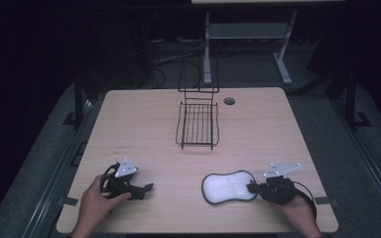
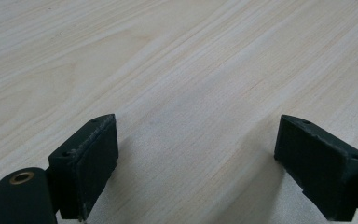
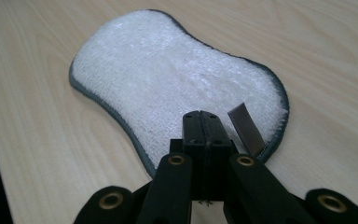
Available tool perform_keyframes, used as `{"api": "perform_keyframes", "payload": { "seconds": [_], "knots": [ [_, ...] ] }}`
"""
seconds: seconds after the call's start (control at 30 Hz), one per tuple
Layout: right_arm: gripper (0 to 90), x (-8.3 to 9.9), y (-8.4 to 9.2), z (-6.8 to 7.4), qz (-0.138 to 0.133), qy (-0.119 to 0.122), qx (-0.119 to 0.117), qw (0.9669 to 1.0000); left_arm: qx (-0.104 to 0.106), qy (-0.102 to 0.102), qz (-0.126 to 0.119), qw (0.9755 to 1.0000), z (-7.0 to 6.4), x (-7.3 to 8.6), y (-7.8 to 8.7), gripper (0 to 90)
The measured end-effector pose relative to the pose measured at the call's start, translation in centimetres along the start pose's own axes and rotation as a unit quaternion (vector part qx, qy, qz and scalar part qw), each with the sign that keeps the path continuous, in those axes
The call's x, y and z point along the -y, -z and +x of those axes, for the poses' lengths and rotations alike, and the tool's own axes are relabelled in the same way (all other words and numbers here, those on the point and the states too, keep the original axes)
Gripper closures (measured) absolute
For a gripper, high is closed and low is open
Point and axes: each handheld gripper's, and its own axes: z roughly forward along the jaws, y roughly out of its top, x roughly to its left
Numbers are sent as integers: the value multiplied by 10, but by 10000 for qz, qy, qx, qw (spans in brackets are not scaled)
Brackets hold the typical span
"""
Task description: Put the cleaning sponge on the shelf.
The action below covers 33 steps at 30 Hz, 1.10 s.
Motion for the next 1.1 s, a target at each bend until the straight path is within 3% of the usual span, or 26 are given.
{"api": "perform_keyframes", "payload": {
  "seconds": [0.47, 0.63, 0.8, 1.1],
  "knots": [
    [895, -18, -10, -24, -17, -9, 505, 9987, -1, -4, 2, 10000, 0, 0, 0, 126],
    [895, -23, -12, -34, -139, -64, 627, 9979, -1, -2, 1, 10000, 0, 0, 0, 126],
    [895, -26, -5, -17, -415, -16, 305, 9987, -1, -2, 0, 10000, 0, 0, 0, 126],
    [895, -34, -22, 28, -288, 393, -286, 9984, -1, -5, 2, 10000, 0, 0, 0, 126]
  ]
}}
